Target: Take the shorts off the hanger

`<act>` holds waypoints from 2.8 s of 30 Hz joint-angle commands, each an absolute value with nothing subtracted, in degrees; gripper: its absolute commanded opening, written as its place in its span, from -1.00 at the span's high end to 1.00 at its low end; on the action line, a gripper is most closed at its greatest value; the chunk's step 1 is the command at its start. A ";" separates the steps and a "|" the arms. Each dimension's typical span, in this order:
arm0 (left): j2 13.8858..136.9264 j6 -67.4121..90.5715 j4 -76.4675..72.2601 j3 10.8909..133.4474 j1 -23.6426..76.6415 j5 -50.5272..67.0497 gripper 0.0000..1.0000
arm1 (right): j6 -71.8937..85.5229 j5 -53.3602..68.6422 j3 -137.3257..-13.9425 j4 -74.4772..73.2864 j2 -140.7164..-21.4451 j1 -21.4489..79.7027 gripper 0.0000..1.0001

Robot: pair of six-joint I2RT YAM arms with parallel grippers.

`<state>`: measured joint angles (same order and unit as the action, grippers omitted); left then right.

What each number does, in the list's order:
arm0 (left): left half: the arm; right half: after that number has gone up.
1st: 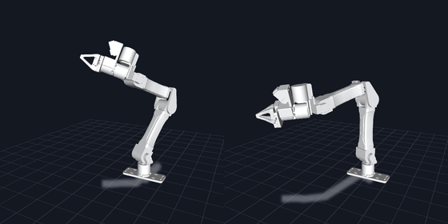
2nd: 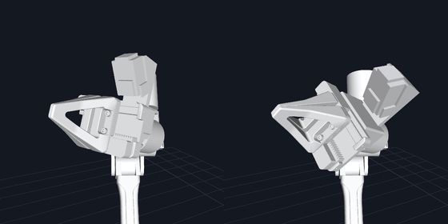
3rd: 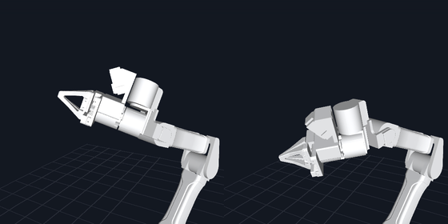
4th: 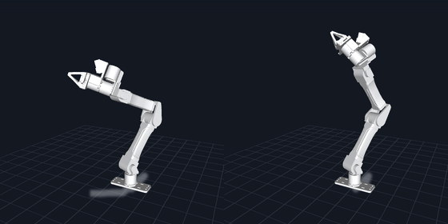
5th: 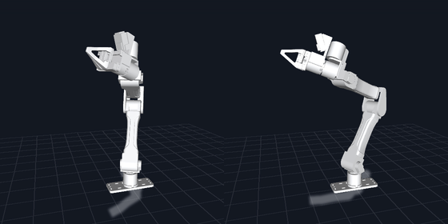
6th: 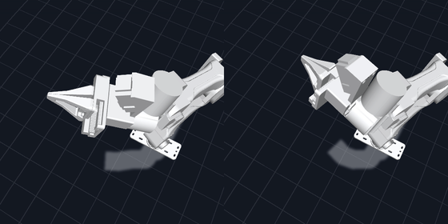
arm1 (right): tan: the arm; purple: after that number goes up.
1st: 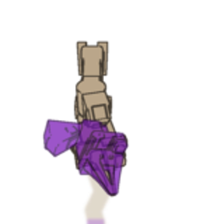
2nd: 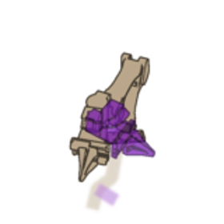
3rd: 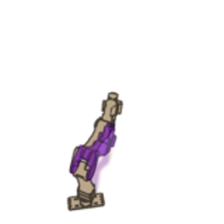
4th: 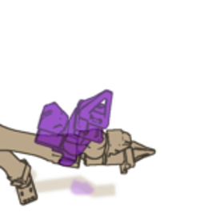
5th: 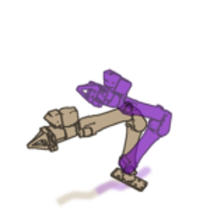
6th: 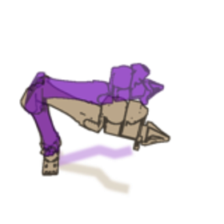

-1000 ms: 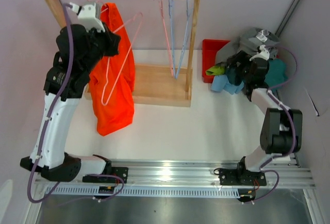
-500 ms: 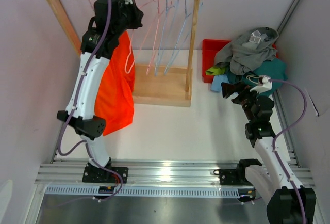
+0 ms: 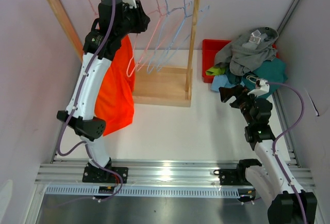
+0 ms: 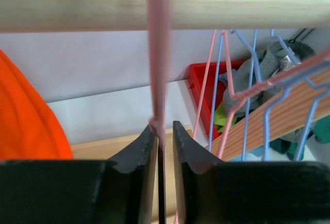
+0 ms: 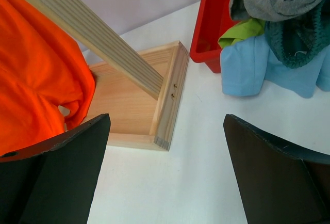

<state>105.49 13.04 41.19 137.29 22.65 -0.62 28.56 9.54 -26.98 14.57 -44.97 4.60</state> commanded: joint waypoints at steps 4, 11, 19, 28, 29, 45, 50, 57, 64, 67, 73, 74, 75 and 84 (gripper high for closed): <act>96.78 9.23 45.69 137.11 23.03 -3.51 -0.26 | 28.65 9.84 -26.63 13.89 -42.81 5.62 -0.99; 88.60 5.54 44.12 135.97 21.19 -12.38 -0.47 | 28.30 9.84 -25.84 12.48 -40.96 5.71 -0.99; 82.89 7.91 40.26 124.92 12.93 -17.22 -0.47 | 27.51 10.46 -25.49 11.34 -40.25 6.06 -0.99; 87.79 7.56 37.70 124.97 7.39 -17.93 -0.52 | 27.33 11.60 -24.96 10.90 -41.04 6.76 -0.99; 89.80 7.82 37.88 127.50 6.95 -17.84 -0.53 | 27.51 11.69 -25.05 10.90 -41.31 6.94 -0.99; 102.57 10.02 42.36 136.93 3.78 -11.43 -0.12 | 26.37 9.93 -25.22 11.34 -44.47 9.40 -0.99; 103.01 10.11 42.71 135.79 3.78 -10.37 0.22 | 26.45 9.84 -25.23 11.78 -45.26 9.49 -0.99; 102.22 11.51 43.07 135.97 3.87 -10.29 1.00 | 26.28 9.84 -25.05 11.69 -44.91 9.40 -0.99; 96.78 10.73 44.03 140.63 7.55 -10.89 1.00 | 24.17 7.03 -28.90 9.50 -43.60 10.46 -0.99; 93.26 9.67 43.59 140.97 10.54 -14.06 1.00 | 23.03 5.37 -34.33 8.44 -42.63 12.39 -0.99; 88.34 9.23 45.88 139.67 13.71 -16.87 1.00 | 17.68 -2.78 -47.88 5.10 -46.31 26.52 -0.99; 87.55 9.40 45.88 138.79 14.06 -16.87 1.00 | 17.14 -3.68 -51.55 5.01 -47.10 29.15 -0.99; 86.76 9.67 45.88 137.30 14.24 -16.79 1.00 | 16.44 -4.39 -53.33 5.18 -49.11 34.57 -0.99; 79.99 12.30 43.07 123.25 15.03 -13.98 1.00 | 5.45 -21.88 -70.38 12.04 -68.27 67.57 -0.99</act>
<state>81.36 10.66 48.31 127.68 14.37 -14.85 10.59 -14.35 -66.00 9.21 -62.89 62.11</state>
